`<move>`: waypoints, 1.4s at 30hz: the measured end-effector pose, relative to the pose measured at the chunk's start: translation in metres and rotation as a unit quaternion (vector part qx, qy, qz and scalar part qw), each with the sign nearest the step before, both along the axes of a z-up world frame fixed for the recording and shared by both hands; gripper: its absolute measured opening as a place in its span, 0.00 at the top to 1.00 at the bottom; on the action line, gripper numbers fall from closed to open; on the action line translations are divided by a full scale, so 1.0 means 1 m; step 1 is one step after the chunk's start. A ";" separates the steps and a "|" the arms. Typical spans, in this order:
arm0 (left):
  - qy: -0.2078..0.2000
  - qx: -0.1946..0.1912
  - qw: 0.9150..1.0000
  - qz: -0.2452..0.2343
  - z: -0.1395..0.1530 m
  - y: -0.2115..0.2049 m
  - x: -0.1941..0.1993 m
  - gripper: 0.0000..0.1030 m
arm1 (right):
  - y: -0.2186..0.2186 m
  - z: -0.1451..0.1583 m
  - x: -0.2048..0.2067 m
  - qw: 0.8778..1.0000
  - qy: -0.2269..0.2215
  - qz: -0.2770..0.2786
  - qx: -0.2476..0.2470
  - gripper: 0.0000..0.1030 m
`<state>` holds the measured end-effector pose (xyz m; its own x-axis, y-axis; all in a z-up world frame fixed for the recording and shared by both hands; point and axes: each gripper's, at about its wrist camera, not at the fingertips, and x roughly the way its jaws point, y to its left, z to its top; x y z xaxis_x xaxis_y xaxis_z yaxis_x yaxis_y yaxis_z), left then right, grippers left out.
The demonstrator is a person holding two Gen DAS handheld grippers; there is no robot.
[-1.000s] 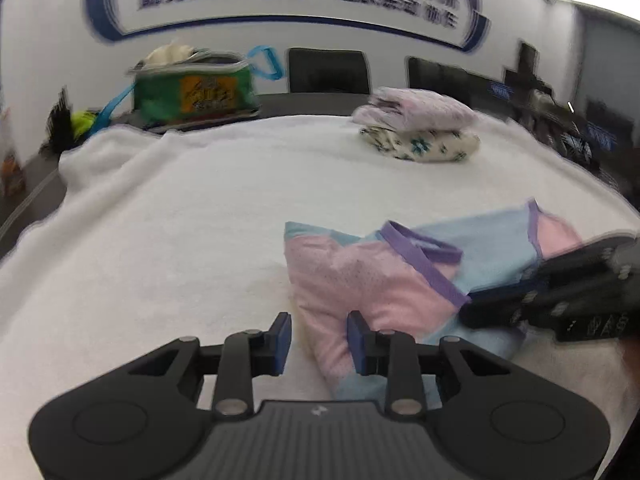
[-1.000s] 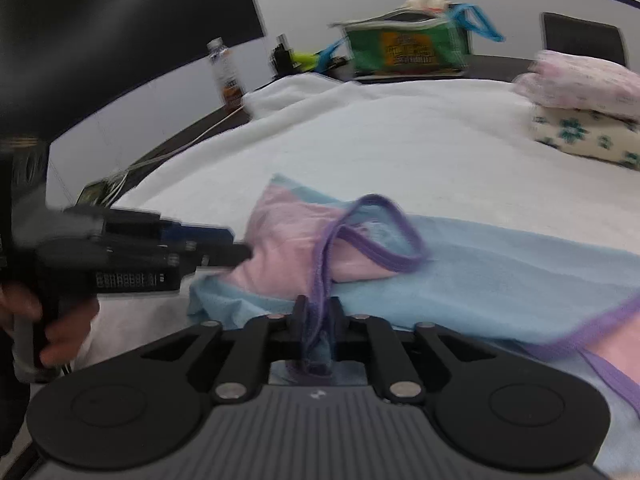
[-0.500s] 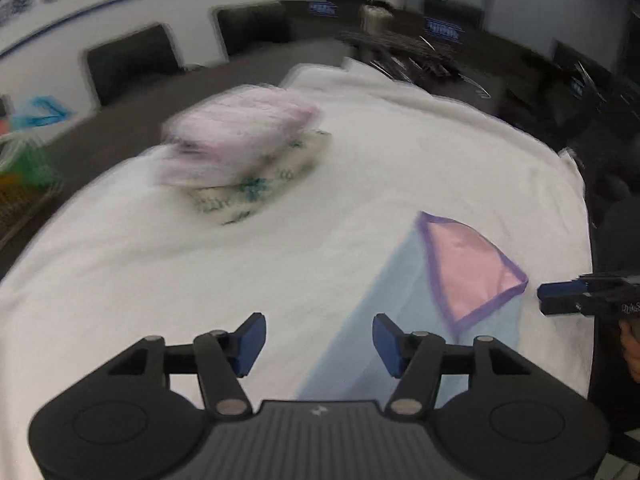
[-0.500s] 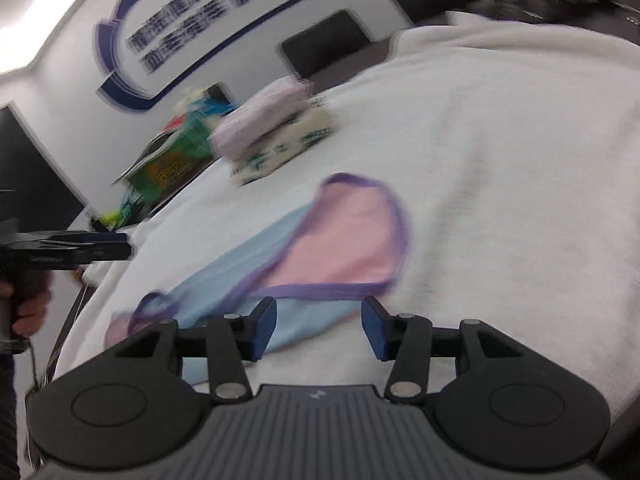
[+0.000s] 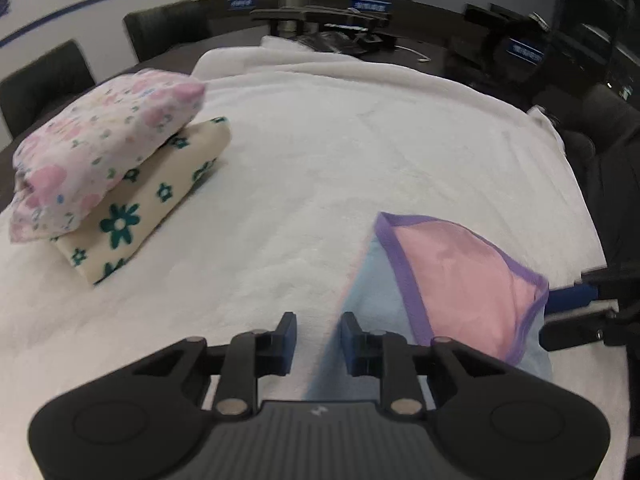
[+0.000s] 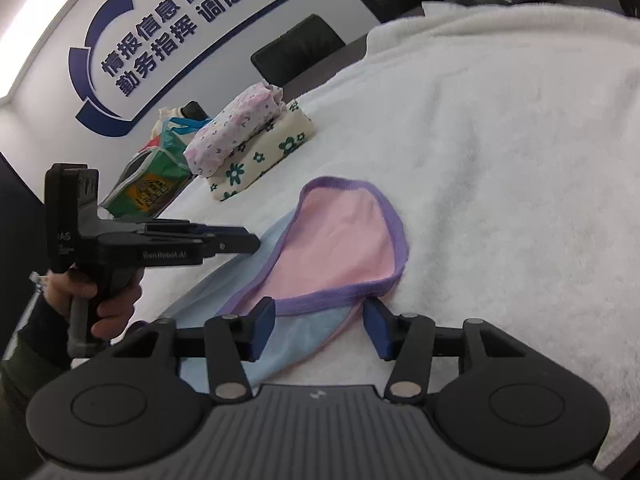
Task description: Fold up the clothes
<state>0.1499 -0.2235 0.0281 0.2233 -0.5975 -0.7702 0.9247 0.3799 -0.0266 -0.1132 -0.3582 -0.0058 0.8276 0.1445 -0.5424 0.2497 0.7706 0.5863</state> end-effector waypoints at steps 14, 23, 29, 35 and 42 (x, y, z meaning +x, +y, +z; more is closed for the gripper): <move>0.035 -0.028 0.999 0.010 -0.002 -0.006 0.006 0.95 | 0.014 -0.012 0.034 0.999 0.000 -0.035 -0.039 0.93; 0.018 -0.032 0.999 0.011 0.000 -0.012 -0.001 1.00 | 0.026 0.003 0.036 0.995 -0.023 -0.027 -0.090 0.96; -0.002 -0.052 0.996 0.072 0.014 0.013 0.010 1.00 | 0.034 0.028 0.049 0.989 -0.053 0.008 -0.137 0.97; -0.011 -0.095 0.982 0.160 0.038 0.090 0.030 1.00 | 0.072 0.072 0.099 0.970 -0.106 0.102 -0.194 0.97; -0.039 -0.140 0.943 0.299 0.062 0.202 0.044 1.00 | 0.131 0.099 0.205 0.942 -0.094 0.224 -0.231 0.97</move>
